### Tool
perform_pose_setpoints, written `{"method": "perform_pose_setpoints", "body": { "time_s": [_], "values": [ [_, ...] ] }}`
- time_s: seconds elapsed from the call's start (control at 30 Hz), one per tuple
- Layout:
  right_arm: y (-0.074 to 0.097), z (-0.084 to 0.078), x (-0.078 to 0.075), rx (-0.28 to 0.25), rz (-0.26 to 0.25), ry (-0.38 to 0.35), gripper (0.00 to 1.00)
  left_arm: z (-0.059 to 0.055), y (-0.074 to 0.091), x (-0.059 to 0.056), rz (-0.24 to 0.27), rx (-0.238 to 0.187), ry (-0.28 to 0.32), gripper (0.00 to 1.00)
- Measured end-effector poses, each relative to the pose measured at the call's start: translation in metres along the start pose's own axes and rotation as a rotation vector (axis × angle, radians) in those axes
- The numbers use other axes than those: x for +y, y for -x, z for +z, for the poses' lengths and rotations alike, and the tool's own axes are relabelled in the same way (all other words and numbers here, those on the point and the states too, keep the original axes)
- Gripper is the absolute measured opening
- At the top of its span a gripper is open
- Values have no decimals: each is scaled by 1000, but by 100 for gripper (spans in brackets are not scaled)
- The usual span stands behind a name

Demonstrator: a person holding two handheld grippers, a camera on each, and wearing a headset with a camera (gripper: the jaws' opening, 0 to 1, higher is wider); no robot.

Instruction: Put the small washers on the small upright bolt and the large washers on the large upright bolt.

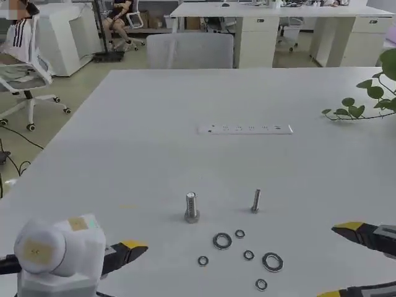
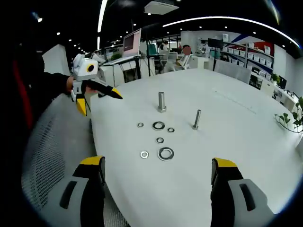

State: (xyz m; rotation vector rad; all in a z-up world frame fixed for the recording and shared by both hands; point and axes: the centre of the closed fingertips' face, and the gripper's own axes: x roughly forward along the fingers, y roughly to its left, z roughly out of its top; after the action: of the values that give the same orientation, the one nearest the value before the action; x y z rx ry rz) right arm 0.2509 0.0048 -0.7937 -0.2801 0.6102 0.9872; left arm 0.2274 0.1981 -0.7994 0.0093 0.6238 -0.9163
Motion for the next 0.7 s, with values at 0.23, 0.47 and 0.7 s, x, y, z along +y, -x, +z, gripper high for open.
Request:
{"method": "perform_pose_setpoints", "body": {
  "time_s": [0.23, 0.47, 0.7],
  "values": [
    [-1, 0, 1, 2, 2, -1, 92, 0, 1, 0, 1, -4, 1, 91],
    [-1, 0, 3, 6, 4, 3, 92, 0, 1, 0, 1, -5, 2, 91],
    [-1, 0, 2, 7, 3, 6, 92, 0, 1, -1, 0, -7, 4, 91]
  ]
}}
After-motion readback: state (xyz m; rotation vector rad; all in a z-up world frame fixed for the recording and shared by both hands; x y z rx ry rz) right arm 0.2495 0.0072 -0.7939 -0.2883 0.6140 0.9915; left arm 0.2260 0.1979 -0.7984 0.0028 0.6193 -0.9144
